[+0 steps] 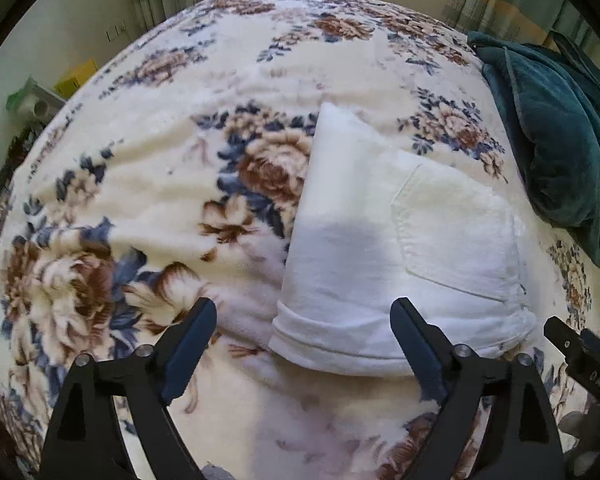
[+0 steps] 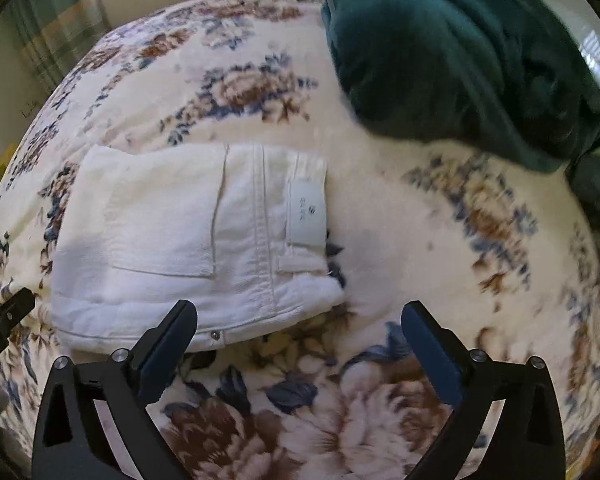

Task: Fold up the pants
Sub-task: 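Open both grippers and pull them back from the folded pants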

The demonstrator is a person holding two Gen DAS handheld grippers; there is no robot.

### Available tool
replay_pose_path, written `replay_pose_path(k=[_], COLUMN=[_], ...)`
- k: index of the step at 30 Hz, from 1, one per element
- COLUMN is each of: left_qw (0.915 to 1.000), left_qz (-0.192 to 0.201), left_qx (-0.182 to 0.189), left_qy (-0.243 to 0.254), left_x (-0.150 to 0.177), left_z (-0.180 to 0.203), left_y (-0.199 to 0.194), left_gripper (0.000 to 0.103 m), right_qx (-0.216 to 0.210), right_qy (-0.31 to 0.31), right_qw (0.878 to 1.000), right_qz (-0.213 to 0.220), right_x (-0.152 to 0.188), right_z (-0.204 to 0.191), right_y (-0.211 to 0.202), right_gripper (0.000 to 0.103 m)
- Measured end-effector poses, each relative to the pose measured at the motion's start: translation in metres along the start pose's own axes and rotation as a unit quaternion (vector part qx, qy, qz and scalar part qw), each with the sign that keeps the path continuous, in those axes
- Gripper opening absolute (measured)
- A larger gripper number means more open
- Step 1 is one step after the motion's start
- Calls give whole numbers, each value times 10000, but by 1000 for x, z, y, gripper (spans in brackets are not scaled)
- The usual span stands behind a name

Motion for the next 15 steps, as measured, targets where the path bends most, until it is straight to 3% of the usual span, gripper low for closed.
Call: replay_pose_path(k=[8, 15], left_qw=[9989, 9977], left_qz=[356, 576], left_qx=[-248, -302], left_qy=[183, 191], left_x=[16, 51], left_z=[24, 36], left_y=[-59, -130], left_gripper=[89, 89], right_qx=[73, 52], right_qy=[-120, -299], right_qw=[9992, 9974], right_qz=[365, 660], right_x=[21, 58], right_z=[13, 29], right_y=[-69, -162], right_gripper=[103, 103])
Point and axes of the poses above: each gripper's, at about its wrist camera, not at the fingertips, and y roughly the way its jaws point, z to its right, x to its underside, the point moved 3 cm from there along y, roughly the way its jaws point, and after that the axes turned 12 degrees about -z, right-handed, at the moved point
